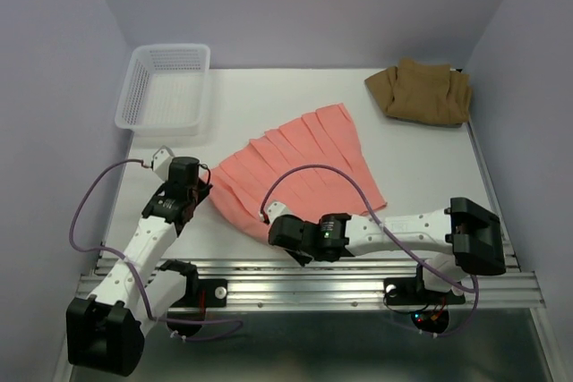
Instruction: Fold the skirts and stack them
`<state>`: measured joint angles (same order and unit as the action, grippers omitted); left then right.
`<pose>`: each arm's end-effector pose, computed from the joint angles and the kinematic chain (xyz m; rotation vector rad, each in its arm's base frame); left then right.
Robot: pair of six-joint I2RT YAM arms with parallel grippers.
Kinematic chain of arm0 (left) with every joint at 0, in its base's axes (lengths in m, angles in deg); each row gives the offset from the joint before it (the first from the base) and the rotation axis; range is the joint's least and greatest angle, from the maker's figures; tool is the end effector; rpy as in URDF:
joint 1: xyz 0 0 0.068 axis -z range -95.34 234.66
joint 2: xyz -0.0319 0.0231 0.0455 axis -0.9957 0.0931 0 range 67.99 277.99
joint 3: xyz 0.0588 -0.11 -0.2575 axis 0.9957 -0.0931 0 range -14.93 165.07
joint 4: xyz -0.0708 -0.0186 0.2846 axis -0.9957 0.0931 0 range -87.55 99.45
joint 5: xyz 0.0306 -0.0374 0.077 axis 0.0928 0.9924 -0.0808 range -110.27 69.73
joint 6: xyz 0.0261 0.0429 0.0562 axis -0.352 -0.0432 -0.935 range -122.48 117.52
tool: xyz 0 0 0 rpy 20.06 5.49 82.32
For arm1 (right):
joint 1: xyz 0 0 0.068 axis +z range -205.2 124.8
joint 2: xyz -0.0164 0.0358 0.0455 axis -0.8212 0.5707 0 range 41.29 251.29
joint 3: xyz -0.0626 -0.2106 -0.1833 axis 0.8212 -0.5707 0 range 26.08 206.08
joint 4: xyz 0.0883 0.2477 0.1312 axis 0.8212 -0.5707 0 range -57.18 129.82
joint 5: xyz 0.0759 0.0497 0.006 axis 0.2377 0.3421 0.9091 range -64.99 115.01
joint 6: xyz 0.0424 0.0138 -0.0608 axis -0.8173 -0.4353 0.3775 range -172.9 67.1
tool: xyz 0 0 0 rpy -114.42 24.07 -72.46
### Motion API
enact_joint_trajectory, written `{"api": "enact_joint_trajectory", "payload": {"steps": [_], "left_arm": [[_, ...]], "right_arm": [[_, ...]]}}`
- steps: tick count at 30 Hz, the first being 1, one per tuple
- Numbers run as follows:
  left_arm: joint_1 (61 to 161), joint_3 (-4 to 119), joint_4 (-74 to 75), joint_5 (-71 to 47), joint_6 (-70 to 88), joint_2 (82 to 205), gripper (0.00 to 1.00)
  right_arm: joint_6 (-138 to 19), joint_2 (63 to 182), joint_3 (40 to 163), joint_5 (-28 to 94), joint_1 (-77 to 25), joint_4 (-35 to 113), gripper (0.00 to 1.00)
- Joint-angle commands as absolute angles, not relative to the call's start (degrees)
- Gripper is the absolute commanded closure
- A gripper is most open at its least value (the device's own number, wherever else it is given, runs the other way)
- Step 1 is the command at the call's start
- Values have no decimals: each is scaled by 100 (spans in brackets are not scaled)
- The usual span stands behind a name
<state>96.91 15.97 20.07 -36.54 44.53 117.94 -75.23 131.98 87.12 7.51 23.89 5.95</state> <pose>0.2317 -0.0321 0.2110 -0.8037 2.0419 -0.2714 0.0862 0.3458 0.1847 -1.1571 2.3403 0.2205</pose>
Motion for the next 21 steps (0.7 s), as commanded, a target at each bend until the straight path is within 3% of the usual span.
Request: {"api": "enact_joint_trajectory", "payload": {"steps": [1, 10, 21], "left_arm": [[9661, 2084, 2073, -3697, 4296, 11782, 100], [9661, 3234, 1660, -3275, 4033, 12371, 100], [9862, 4525, 939, -2545, 3839, 13776, 100]], "right_arm": [[-7751, 12813, 8954, 936, 2381, 748, 99], [-8041, 12382, 8866, 681, 2101, 537, 99], [-8024, 11636, 8682, 840, 924, 344, 99]]}}
